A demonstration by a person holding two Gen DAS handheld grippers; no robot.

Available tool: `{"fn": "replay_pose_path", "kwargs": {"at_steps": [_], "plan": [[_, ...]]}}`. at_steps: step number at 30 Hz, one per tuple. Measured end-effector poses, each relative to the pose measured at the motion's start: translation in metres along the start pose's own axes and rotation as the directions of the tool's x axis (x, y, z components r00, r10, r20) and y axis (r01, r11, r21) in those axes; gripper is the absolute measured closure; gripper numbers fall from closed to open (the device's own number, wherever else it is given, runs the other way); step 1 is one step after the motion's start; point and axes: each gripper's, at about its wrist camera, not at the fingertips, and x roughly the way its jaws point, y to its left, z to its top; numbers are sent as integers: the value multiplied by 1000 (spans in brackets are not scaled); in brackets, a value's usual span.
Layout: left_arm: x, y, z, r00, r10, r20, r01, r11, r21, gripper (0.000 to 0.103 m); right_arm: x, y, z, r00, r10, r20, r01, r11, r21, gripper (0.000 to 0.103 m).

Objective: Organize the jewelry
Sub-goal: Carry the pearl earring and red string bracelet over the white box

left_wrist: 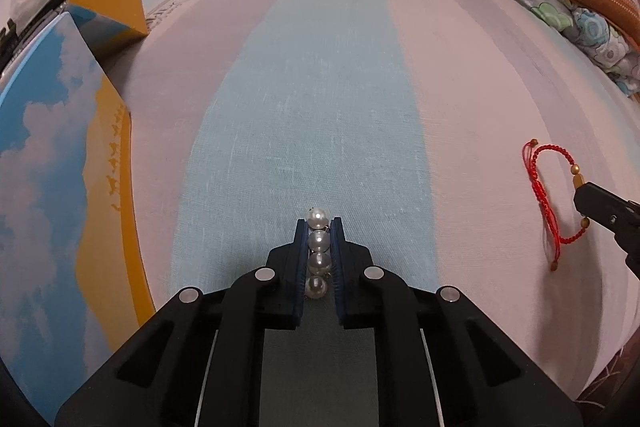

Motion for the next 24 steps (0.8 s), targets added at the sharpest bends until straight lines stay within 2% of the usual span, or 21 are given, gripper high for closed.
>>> {"fn": "replay_pose_path", "kwargs": {"at_steps": [7, 16, 24], "plan": [[-34, 1, 6, 999, -17, 46, 17, 1000, 3, 93, -27, 7, 6, 999, -1, 40, 1, 1000, -2, 99], [-103, 11, 17, 991, -59, 124, 59, 998, -3, 93, -78, 34, 22, 994, 6, 112, -3, 999, -34, 99], [-159, 48, 16, 982, -57, 182, 62, 998, -26, 93, -116, 72, 36, 986, 50, 161, -43, 998, -45, 99]]}}
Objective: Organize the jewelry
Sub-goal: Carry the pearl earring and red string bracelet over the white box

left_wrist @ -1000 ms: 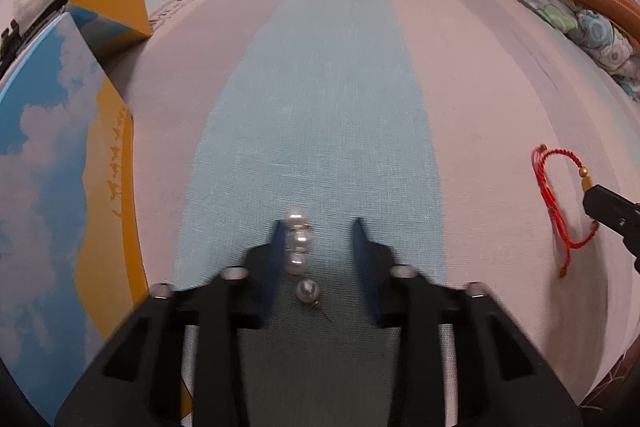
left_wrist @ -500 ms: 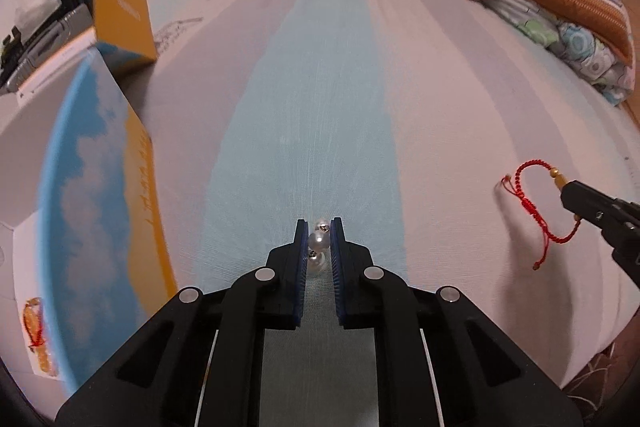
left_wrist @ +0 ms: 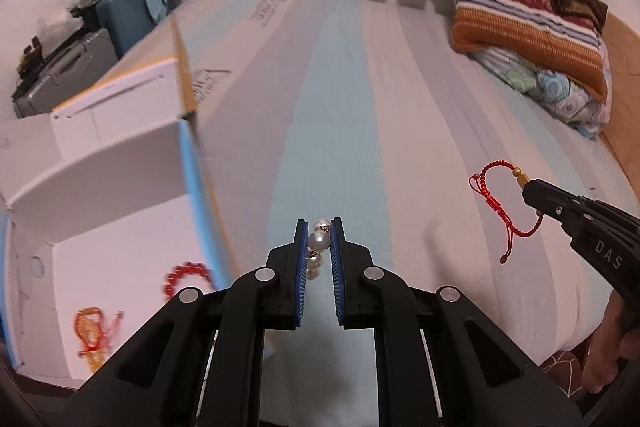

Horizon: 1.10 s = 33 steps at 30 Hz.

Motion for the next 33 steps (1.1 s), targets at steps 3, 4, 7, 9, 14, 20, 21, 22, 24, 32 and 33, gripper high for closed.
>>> {"fn": "replay_pose_path", "kwargs": {"at_steps": [3, 4, 7, 9, 14, 20, 21, 22, 24, 32, 33], "plan": [[-21, 25, 0, 999, 23, 23, -22, 1000, -20, 93, -7, 25, 8, 1000, 9, 17, -9, 1000, -25, 99], [-25, 32, 0, 999, 29, 25, -29, 999, -27, 93, -9, 33, 9, 1000, 15, 20, -14, 999, -32, 99], [-35, 59, -3, 998, 61, 23, -60, 997, -47, 93, -10, 64, 14, 999, 37, 26, -35, 997, -64, 99], [-43, 77, -7, 996, 82, 22, -81, 995, -60, 93, -9, 83, 16, 998, 51, 26, -49, 995, -86, 99], [-55, 127, -21, 991, 137, 5, -135, 984, -116, 93, -2, 135, 16, 995, 98, 18, -94, 986, -136, 99], [-62, 178, -43, 981, 192, -29, -194, 967, -163, 93, 14, 199, 5, 988, 153, -14, -152, 964, -218, 99], [-62, 187, -47, 979, 201, -36, -205, 964, -172, 93, 17, 207, 2, 987, 159, -19, -159, 961, -225, 99], [-63, 194, -51, 977, 208, -42, -213, 961, -179, 93, 20, 214, 0, 986, 164, -27, -166, 958, -232, 99], [-63, 204, -57, 974, 223, -52, -229, 955, -188, 93, 28, 228, -5, 983, 174, -50, -181, 952, -246, 99], [-49, 243, -84, 959, 254, -123, -277, 930, -242, 93, 59, 261, -21, 977, 173, -124, -201, 941, -272, 99], [-47, 246, -85, 958, 255, -130, -281, 927, -248, 93, 62, 264, -22, 977, 170, -133, -201, 940, -275, 99]]}}
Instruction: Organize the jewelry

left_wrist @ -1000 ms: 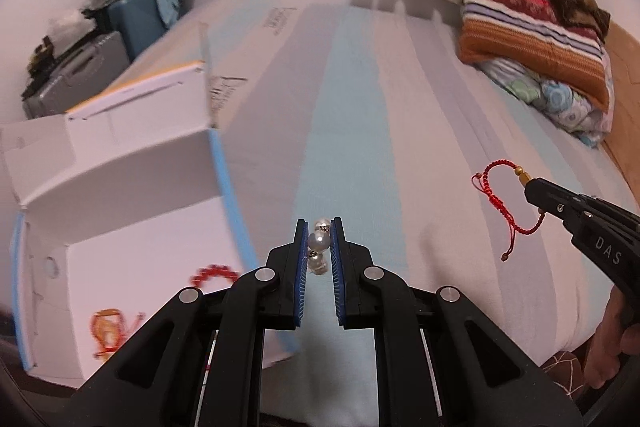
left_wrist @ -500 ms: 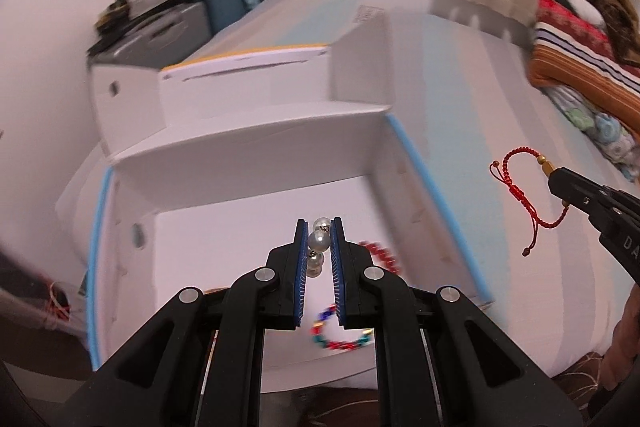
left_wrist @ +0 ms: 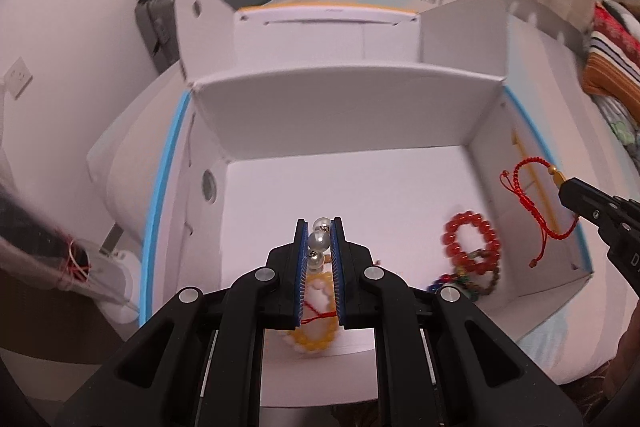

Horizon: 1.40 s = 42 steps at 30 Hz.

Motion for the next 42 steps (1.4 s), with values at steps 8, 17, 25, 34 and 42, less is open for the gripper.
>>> {"fn": "replay_pose_path", "kwargs": {"at_steps": [8, 17, 25, 34, 42], "plan": [[6, 8, -3, 1000, 8, -10, -8, 1000, -22, 86, 24, 7, -2, 998, -6, -60, 6, 1000, 4, 75], [-31, 7, -16, 996, 14, 88, -11, 999, -34, 37, -27, -10, -16, 995, -29, 101, 18, 995, 102, 21], [-77, -3, -42, 981, 17, 191, -15, 1000, -14, 6, -67, -5, -48, 981, -79, 177, 66, 995, 80, 10], [-102, -9, -75, 977, -5, 213, 6, 1000, -5, 6, -95, 6, -87, 976, -88, 200, 83, 996, 30, 8], [-102, -15, -87, 978, -14, 207, 14, 1000, 4, 6, -102, 1, -98, 975, -96, 201, 88, 995, 47, 8]]}}
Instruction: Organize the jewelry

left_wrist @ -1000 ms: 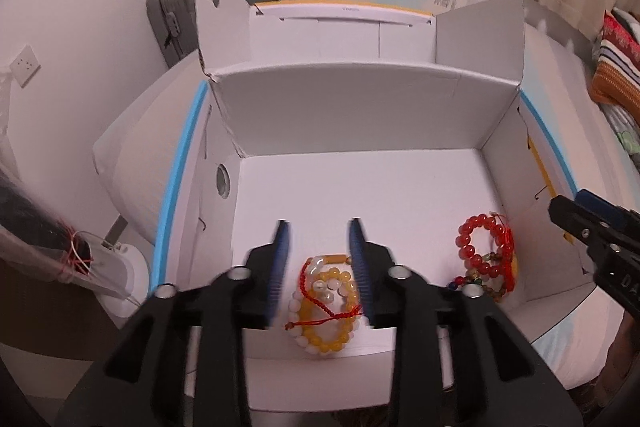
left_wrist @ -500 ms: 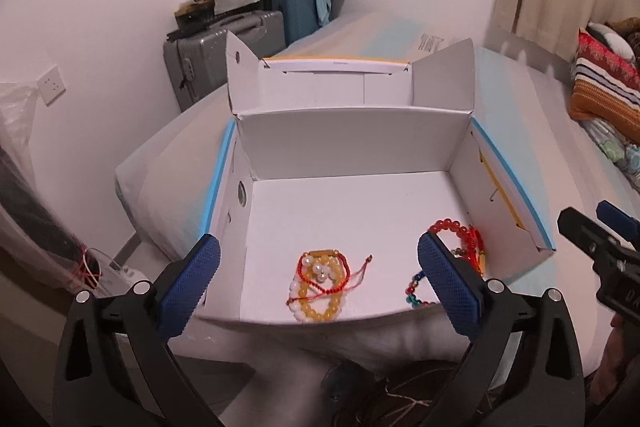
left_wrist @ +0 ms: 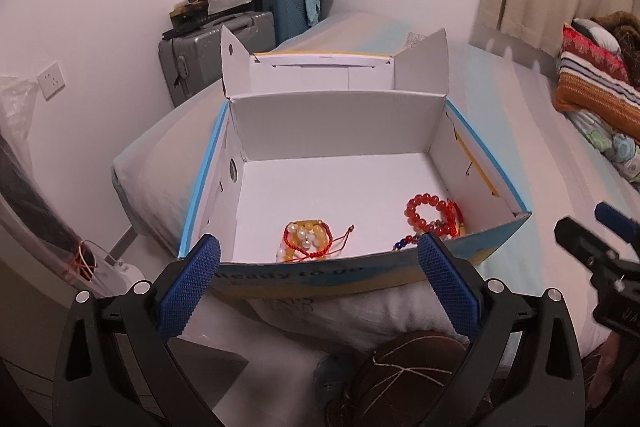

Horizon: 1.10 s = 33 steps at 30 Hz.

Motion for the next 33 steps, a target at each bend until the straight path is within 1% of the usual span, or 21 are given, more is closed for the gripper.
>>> {"fn": "replay_pose_path", "kwargs": {"at_steps": [20, 33], "plan": [[1, -7, -7, 1000, -6, -20, 6, 1000, 11, 6, 4, 2, -5, 999, -44, -30, 44, 999, -12, 8], [-1, -10, -10, 1000, -11, -25, 12, 1000, 22, 6, 6, 7, -8, 998, -44, -36, 43, 999, -26, 8]]}}
